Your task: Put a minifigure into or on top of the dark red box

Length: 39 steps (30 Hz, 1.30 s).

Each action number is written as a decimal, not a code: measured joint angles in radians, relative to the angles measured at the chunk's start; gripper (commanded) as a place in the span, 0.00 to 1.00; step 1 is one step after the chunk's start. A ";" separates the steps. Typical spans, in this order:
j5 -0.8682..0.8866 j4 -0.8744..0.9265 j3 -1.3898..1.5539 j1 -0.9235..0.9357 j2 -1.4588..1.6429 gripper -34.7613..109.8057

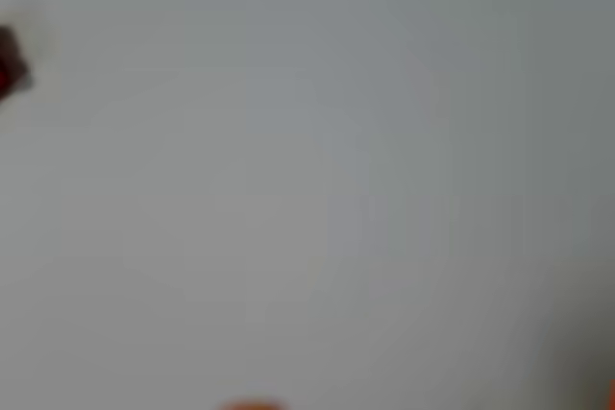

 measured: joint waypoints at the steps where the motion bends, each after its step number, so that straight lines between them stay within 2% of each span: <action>1: 0.054 0.014 0.006 0.000 0.009 0.39; 7: 0.382 0.055 0.120 -0.026 0.135 0.40; 14: 0.606 0.072 0.130 -0.021 0.018 0.40; 21: 0.877 0.058 0.124 -0.146 -0.091 0.40; 27: 1.170 0.026 0.120 -0.324 -0.173 0.41; 30: 1.261 -0.048 0.123 -0.387 -0.249 0.41; 39: 1.325 -0.213 -0.037 -0.436 -0.640 0.42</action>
